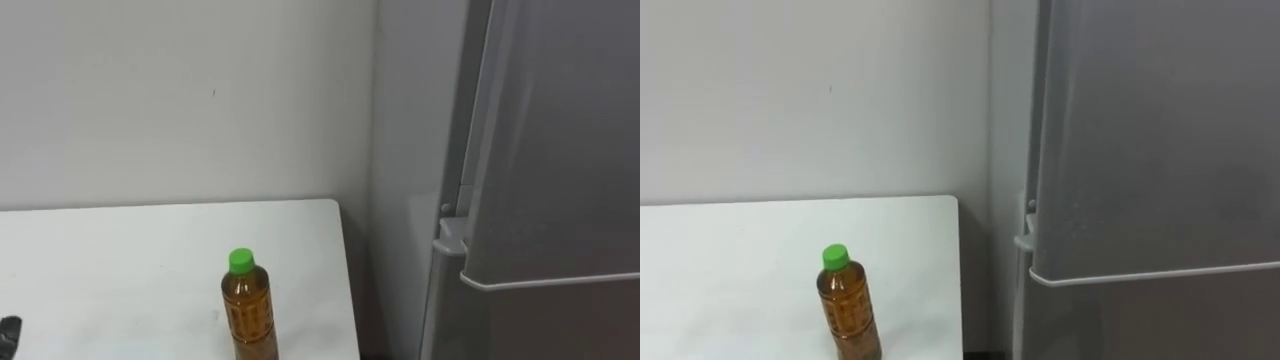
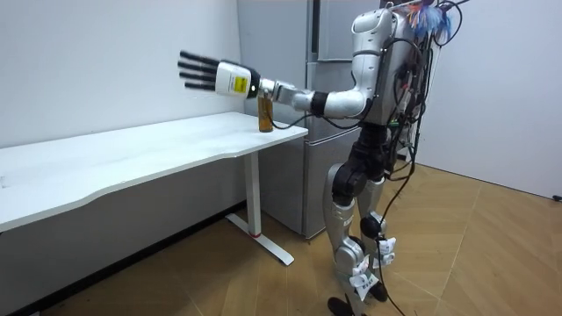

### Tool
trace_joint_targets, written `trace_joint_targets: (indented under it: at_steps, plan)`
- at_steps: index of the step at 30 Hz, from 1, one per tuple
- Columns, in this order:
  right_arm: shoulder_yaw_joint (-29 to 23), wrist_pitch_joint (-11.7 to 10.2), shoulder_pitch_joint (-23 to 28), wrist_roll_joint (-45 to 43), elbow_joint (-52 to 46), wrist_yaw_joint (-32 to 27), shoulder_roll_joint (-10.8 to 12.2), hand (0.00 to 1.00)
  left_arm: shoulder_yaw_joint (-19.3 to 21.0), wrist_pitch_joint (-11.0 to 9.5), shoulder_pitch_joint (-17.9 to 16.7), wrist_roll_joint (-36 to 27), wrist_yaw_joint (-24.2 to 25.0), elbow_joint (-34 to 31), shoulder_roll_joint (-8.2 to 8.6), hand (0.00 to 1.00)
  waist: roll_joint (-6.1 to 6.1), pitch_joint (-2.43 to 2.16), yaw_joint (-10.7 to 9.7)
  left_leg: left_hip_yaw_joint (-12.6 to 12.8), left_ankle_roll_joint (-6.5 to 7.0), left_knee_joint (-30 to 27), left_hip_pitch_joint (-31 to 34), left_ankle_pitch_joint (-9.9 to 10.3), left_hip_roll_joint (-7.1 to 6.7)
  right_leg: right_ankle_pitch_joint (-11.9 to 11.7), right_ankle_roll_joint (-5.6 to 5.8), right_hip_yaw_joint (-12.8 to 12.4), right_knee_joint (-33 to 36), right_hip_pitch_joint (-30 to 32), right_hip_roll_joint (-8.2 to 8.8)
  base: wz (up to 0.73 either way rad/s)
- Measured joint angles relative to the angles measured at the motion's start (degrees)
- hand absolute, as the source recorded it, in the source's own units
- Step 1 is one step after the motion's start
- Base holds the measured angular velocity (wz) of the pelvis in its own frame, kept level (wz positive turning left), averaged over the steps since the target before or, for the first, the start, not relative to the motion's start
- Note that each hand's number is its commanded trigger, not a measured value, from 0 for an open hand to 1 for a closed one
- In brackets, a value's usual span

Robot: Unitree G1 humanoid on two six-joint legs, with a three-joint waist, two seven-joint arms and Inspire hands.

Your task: Put the bottle in the upper fridge

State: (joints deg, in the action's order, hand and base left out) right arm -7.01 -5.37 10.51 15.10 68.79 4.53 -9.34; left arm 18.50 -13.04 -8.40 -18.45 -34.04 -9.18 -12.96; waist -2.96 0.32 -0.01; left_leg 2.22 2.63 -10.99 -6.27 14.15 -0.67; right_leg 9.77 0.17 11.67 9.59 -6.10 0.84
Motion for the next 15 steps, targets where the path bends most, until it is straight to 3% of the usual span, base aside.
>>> trace_joint_targets:
  at_steps: [6, 11, 15]
  plan:
    - [-0.01, -0.05, -0.58, 0.05, -0.01, 0.22, 0.00, 0.00, -0.64, 0.00, 2.12, -0.05, 2.97, -6.95, -0.09, 0.00, -0.36, 0.20, -1.45, 0.00, 0.00, -0.32, 0.10, 0.00, 0.12, 0.00, -0.01, -0.36, 0.15, 0.19, 0.03, 0.00]
    - [0.00, 0.04, -0.91, 0.13, 0.02, 0.52, 0.04, 0.00, -0.96, 0.22, 5.91, -1.96, 7.71, -8.00, -0.51, 0.00, -0.44, 0.29, -2.90, -0.04, 0.00, -0.25, -0.48, 0.00, 0.02, 0.00, -0.01, -0.29, 0.06, -0.48, 0.02, 0.02]
    - [-0.03, 1.33, -1.79, 0.14, 0.15, 1.65, 0.04, 0.00, -3.53, 2.89, 6.83, -6.84, 12.63, -12.00, -0.47, 0.00, -0.31, 0.34, -4.63, 0.04, 0.01, -0.27, -0.41, 0.00, 0.02, 0.00, 0.00, -0.64, -0.02, -0.42, 0.04, -0.02]
